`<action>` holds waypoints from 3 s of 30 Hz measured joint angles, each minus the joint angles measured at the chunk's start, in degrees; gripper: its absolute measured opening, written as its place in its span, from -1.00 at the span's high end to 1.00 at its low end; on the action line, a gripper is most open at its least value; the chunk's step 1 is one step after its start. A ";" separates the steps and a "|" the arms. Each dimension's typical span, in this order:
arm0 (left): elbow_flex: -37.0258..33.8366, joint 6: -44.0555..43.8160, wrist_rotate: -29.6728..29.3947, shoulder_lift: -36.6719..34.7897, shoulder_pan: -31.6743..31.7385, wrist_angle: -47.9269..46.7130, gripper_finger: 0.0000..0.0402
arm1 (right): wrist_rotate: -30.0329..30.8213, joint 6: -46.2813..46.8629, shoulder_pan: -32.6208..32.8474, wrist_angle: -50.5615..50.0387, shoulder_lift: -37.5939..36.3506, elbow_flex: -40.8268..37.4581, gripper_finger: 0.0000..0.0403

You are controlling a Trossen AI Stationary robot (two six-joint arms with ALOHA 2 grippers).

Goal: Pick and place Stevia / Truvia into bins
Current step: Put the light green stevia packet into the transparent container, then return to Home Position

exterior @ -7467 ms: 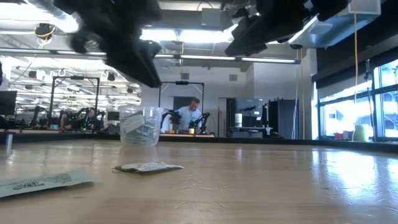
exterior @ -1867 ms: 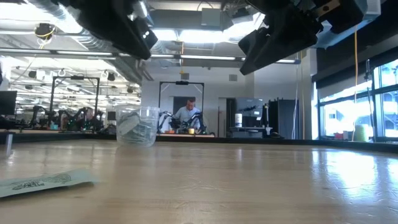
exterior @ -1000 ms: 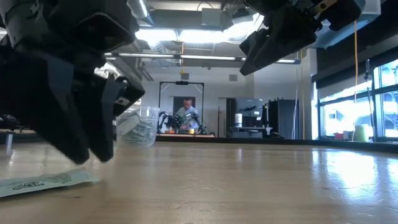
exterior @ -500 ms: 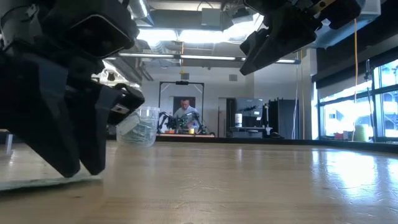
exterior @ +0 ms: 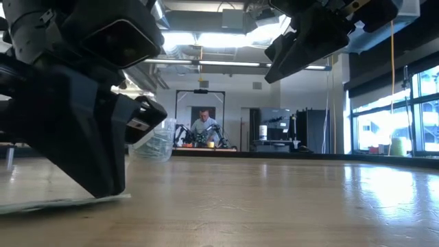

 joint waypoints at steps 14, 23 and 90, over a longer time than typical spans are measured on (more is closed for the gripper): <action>-0.81 1.27 2.29 -4.63 0.01 -2.32 0.99 | 0.00 0.02 0.00 0.00 0.00 0.00 0.21; -0.68 4.66 1.05 -8.36 0.58 -1.62 0.99 | 0.01 -0.02 0.00 -0.13 0.00 0.00 0.21; -2.43 10.89 -18.97 -35.86 41.86 -38.88 0.90 | -0.04 -4.35 -2.58 -3.63 0.00 0.00 0.21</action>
